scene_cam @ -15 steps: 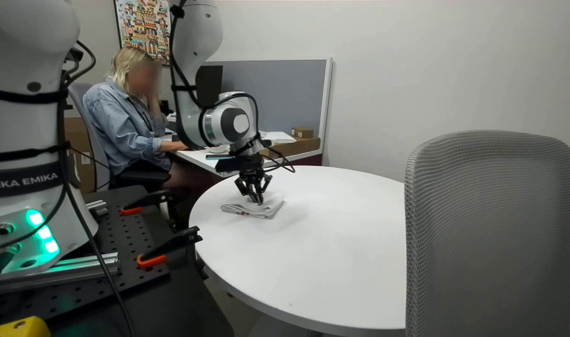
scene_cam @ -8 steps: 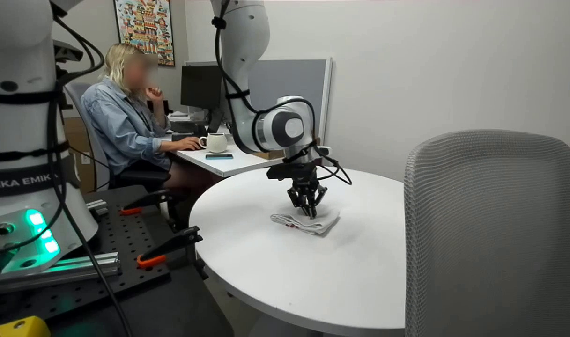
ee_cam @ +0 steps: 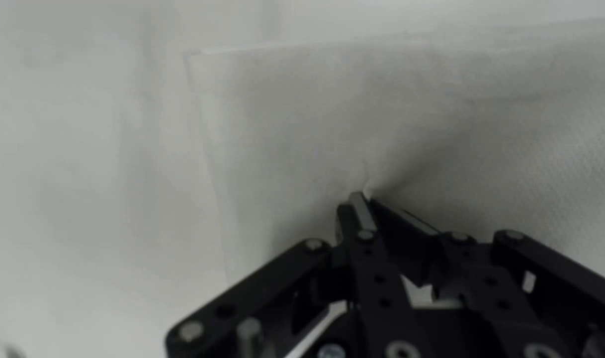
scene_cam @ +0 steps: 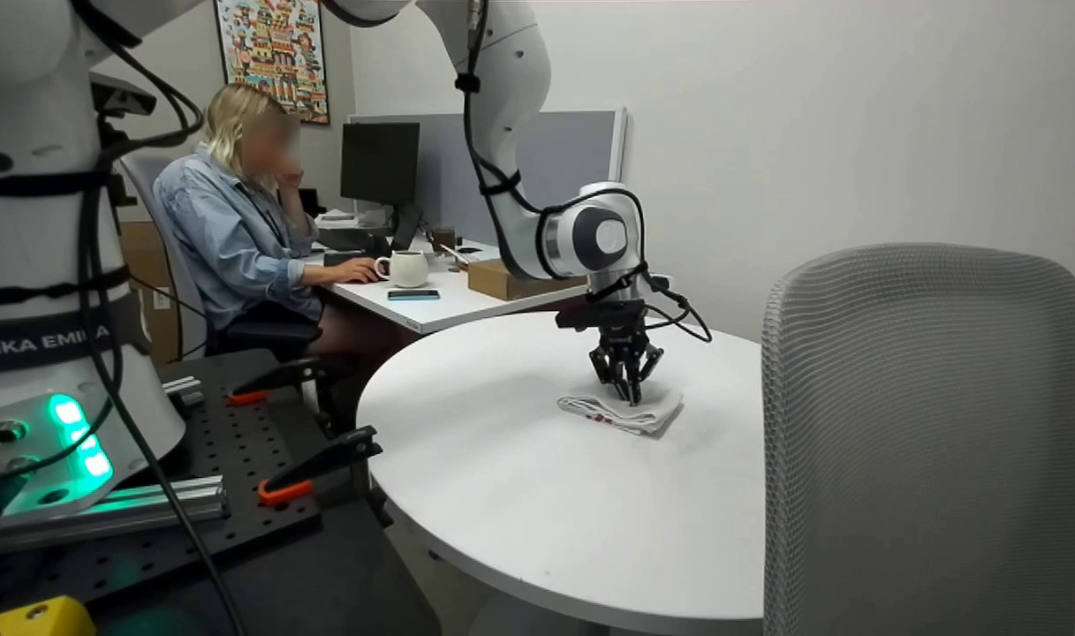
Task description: Wipe the table top with the white towel
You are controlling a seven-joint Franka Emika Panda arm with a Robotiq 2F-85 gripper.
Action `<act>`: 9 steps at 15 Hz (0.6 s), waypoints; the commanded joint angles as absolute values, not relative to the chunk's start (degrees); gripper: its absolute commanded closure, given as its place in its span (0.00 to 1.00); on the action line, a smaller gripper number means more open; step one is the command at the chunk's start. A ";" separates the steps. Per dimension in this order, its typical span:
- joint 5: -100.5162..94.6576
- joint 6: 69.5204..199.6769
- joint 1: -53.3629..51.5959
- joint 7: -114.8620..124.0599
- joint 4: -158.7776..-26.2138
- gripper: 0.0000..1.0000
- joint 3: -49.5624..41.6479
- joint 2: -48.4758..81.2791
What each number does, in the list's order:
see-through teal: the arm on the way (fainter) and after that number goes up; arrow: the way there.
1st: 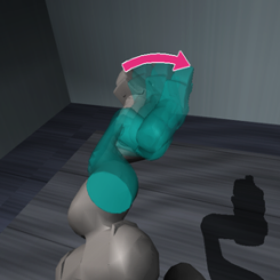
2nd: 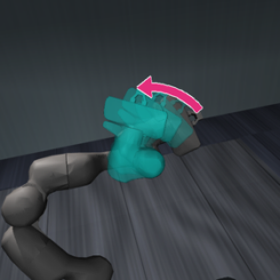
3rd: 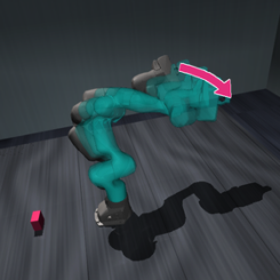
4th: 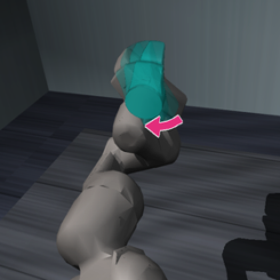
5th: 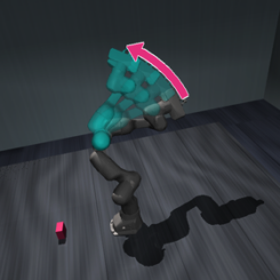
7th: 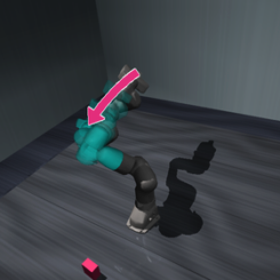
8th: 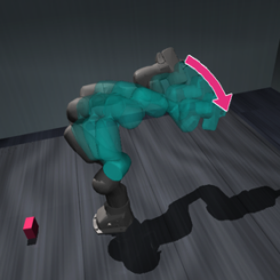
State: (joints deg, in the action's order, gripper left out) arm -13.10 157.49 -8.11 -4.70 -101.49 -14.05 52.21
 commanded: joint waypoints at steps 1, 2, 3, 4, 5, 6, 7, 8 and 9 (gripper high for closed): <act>-15.09 160.30 -9.54 -3.57 -99.20 0.96 -10.17 52.43; -16.16 162.48 -10.78 -3.57 -100.43 0.96 -9.81 51.60; -17.30 165.73 -12.32 -3.58 -102.62 0.96 -9.55 50.40; -18.79 169.36 -14.49 -3.26 -104.89 0.96 -10.11 49.39; -20.25 172.91 -16.92 -3.00 -107.18 0.96 -10.96 48.48; -21.75 176.30 -20.12 -2.53 -109.64 0.96 -12.52 47.78; -23.03 179.04 -22.87 -2.82 -111.35 0.96 -13.84 47.47; -23.89 181.38 -25.64 -3.23 -113.05 0.96 -15.01 47.39; -24.25 183.18 -28.35 -3.84 -115.06 0.96 -15.82 47.07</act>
